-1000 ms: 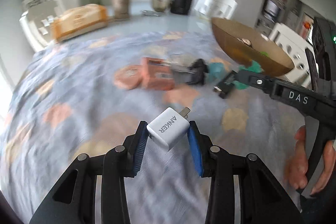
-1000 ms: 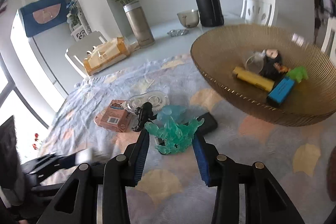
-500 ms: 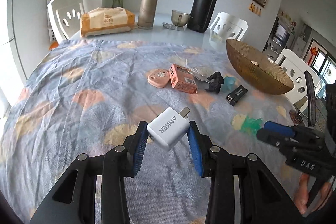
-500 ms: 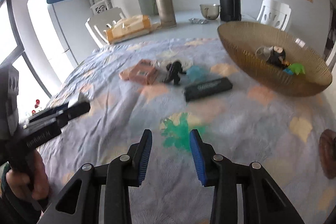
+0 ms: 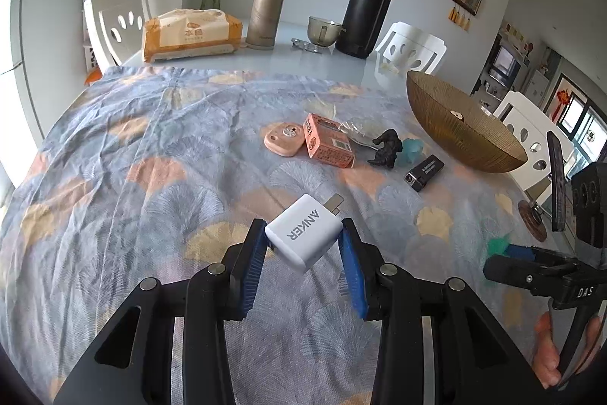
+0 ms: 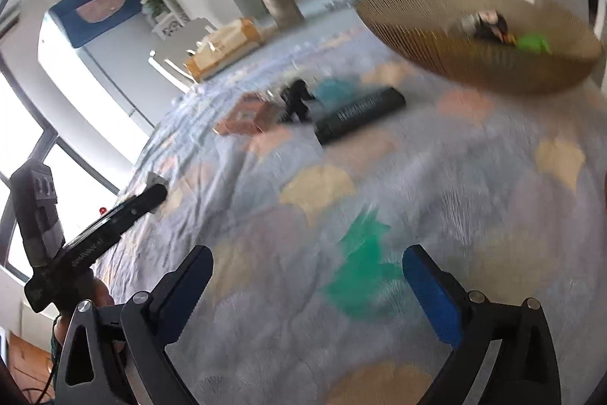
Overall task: Organize rigid objects
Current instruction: 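Carry the white charger and green figure over the amber bowl with both grippers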
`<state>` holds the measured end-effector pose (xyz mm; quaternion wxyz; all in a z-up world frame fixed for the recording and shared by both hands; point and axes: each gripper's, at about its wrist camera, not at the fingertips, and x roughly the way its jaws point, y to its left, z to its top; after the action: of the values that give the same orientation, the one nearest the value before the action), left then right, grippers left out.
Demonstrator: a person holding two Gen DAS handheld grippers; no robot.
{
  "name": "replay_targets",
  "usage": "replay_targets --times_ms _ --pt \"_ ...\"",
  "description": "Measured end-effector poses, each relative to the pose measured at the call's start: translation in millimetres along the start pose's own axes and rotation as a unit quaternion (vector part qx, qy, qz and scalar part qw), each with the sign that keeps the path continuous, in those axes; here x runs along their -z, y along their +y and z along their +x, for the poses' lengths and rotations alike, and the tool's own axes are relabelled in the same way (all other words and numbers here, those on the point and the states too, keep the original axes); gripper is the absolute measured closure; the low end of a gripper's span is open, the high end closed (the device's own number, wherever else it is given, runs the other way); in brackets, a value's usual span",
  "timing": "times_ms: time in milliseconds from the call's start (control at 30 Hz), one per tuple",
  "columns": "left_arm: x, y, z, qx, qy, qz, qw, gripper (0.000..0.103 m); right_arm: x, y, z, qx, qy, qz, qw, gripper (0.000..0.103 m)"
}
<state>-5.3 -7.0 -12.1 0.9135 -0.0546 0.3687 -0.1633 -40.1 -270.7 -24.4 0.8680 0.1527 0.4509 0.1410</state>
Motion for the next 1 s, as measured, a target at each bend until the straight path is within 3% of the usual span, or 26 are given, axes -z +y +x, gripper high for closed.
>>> replay_targets --times_ms 133,200,233,433,533,667,733,800,1000 --pt "0.3 -0.5 -0.1 0.0 0.0 0.0 1.0 0.067 -2.8 7.8 5.2 0.053 -0.007 -0.015 0.998 0.004" --pt "0.3 -0.8 0.3 0.0 0.001 -0.004 1.0 0.067 -1.6 5.1 6.9 0.07 0.0 -0.012 0.997 0.012" --pt "0.0 -0.6 0.3 0.0 0.001 -0.004 1.0 0.067 0.1 5.5 4.4 0.076 -0.001 -0.017 0.997 0.016" --pt "-0.1 -2.3 2.3 0.002 0.004 0.001 1.0 0.067 7.9 1.1 -2.4 0.076 -0.001 -0.027 0.997 0.022" --pt "0.1 -1.7 2.9 0.001 0.005 0.0 1.0 0.067 4.1 4.9 2.4 0.095 0.001 -0.037 0.995 0.034" --pt "0.0 -0.8 3.5 0.0 0.006 -0.001 1.0 0.067 5.4 14.1 6.0 0.085 -0.01 -0.054 0.995 0.057" --pt "0.0 -1.1 3.4 -0.002 0.006 -0.001 1.0 0.067 9.4 25.3 4.6 0.123 -0.025 -0.083 0.989 0.059" --pt "0.4 -1.8 2.7 -0.006 0.004 0.0 1.0 0.067 12.6 33.3 3.8 0.143 -0.035 -0.103 0.984 0.07" --pt "0.6 -1.9 0.9 -0.011 0.002 0.001 0.9999 0.067 18.5 40.3 -8.8 0.142 -0.069 -0.117 0.98 0.071"
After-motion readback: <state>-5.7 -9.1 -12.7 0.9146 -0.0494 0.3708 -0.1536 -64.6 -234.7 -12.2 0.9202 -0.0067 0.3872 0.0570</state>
